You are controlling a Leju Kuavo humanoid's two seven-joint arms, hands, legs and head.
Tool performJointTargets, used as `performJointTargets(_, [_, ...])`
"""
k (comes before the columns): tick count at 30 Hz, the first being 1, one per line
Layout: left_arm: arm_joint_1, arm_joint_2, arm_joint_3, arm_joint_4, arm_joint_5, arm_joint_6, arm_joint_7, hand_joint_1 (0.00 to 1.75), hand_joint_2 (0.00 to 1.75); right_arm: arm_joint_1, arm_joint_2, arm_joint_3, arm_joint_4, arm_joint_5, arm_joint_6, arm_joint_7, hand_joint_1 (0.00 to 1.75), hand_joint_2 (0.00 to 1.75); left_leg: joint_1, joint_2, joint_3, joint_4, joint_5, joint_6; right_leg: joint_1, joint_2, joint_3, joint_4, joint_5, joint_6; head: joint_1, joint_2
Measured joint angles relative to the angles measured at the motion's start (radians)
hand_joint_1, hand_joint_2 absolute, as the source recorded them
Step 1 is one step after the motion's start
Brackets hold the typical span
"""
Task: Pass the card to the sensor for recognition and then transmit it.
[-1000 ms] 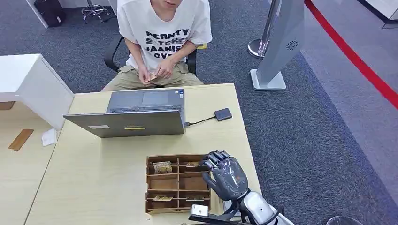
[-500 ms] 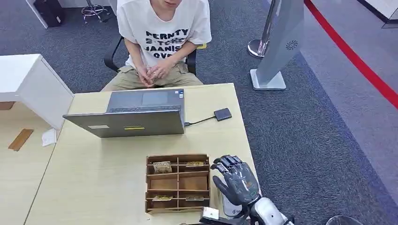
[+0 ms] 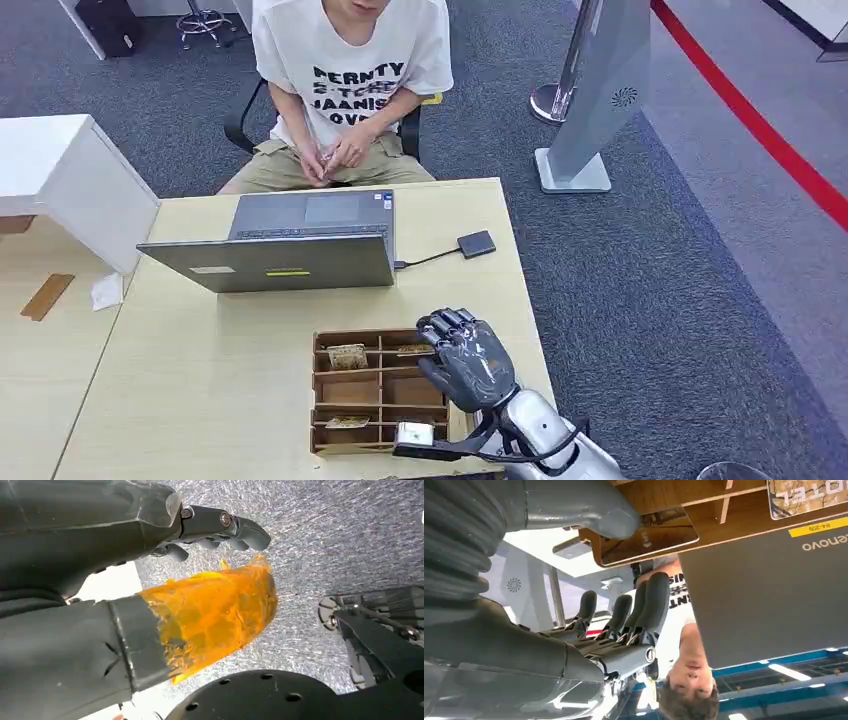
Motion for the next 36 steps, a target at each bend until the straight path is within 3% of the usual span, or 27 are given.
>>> performJointTargets(17, [-0.004, 0.003, -0.007, 0.002, 0.0, 0.0, -0.001, 0.0, 0.0, -0.016, 0.008, 0.008, -0.024, 0.002, 0.014, 0.019, 0.84, 1.75, 0.0, 0.0, 0.0, 0.0, 0.0, 0.0, 0.0, 0.0, 0.0, 0.0, 0.0, 0.0, 0.0, 0.0])
performJointTargets(19, [-0.005, 0.003, -0.007, 0.002, 0.0, 0.0, -0.001, 0.0, 0.0, -0.016, 0.008, 0.009, -0.025, 0.002, 0.014, 0.019, 0.94, 1.75, 0.0, 0.0, 0.0, 0.0, 0.0, 0.0, 0.0, 0.0, 0.0, 0.0, 0.0, 0.0, 0.0, 0.0])
performJointTargets(26, [-0.004, 0.004, -0.008, 0.002, 0.001, 0.0, -0.002, 0.0, 0.0, -0.016, 0.008, 0.012, -0.025, 0.002, 0.018, 0.019, 0.82, 1.75, -0.001, 0.0, 0.0, 0.0, 0.0, 0.0, 0.0, 0.0, 0.0, 0.0, 0.0, 0.0, 0.0, 0.0])
performJointTargets(31, [-0.004, 0.004, -0.008, 0.002, 0.003, 0.0, -0.002, 0.0, 0.0, -0.017, 0.008, 0.015, -0.025, 0.002, 0.025, 0.019, 0.89, 1.75, -0.001, 0.0, 0.0, 0.0, 0.0, 0.0, 0.0, 0.0, 0.0, 0.0, 0.0, 0.0, 0.0, 0.0])
performJointTargets(36, [-0.004, 0.005, -0.008, 0.002, 0.006, -0.001, -0.002, 0.0, 0.0, -0.017, 0.008, 0.018, -0.024, 0.002, 0.037, 0.019, 0.84, 1.75, 0.0, 0.0, 0.0, 0.0, 0.0, 0.0, 0.0, 0.0, 0.0, 0.0, 0.0, 0.0, 0.0, 0.0])
